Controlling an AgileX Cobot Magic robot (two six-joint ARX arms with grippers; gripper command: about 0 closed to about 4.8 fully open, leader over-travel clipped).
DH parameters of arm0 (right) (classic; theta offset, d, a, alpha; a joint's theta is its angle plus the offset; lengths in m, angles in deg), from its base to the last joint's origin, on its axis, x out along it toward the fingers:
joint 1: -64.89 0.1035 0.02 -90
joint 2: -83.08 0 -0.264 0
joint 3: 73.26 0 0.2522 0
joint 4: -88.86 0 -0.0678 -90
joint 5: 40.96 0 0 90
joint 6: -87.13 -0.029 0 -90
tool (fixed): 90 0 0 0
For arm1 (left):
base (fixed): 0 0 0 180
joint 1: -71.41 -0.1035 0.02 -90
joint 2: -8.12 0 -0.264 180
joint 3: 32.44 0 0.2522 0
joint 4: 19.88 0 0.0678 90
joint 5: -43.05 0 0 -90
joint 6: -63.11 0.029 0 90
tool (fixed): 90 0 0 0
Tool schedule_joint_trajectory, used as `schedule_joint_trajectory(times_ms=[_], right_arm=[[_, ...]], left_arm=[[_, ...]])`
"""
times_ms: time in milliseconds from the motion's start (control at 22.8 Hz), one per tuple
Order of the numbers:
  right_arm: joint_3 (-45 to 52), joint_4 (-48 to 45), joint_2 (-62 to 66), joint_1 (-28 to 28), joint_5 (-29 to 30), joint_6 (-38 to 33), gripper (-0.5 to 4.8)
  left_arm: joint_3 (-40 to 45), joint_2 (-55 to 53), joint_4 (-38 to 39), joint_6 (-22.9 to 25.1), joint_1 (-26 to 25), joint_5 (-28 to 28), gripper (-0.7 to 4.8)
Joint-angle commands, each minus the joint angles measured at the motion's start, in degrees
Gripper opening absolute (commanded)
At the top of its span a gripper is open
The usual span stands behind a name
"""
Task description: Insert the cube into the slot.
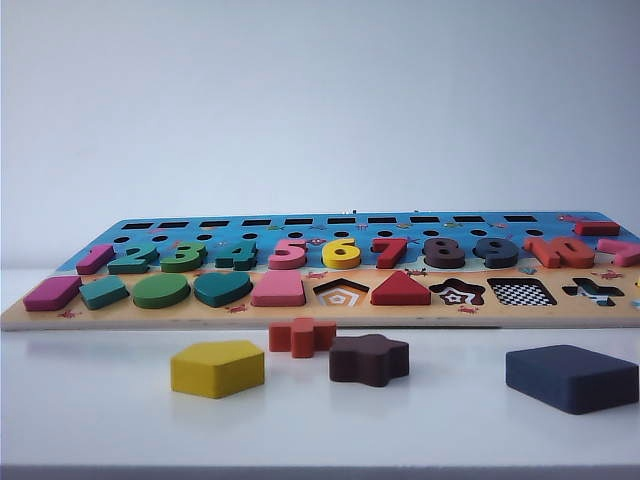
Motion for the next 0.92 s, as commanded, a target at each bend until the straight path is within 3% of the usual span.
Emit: schedule_joint_trajectory(times_ms=[44,219,570,921], right_arm=[[0.0,-1.1,-0.2,0.0,-0.3,-0.2,-0.04],[0.0,-1.1,-0.2,0.0,-0.3,-0.2,-0.04],[0.0,-1.1,-0.2,0.0,-0.3,-0.2,-0.04],[0.0,-1.1,-0.2,0.0,-0.2,-0.2,-0.04]], left_arm=[[-0.2,0.0,-0.5,-0.1,0.0,-0.1,0.07],[-2.9,-0.6,-0.6,-0.2,0.4,-0.7,0.07],[-14.8,-10.3,0.9,-2.2,5.4,-7.4,0.07],[-28.8,-19.0,16.3,-4.6,13.8,-14.2,0.07]])
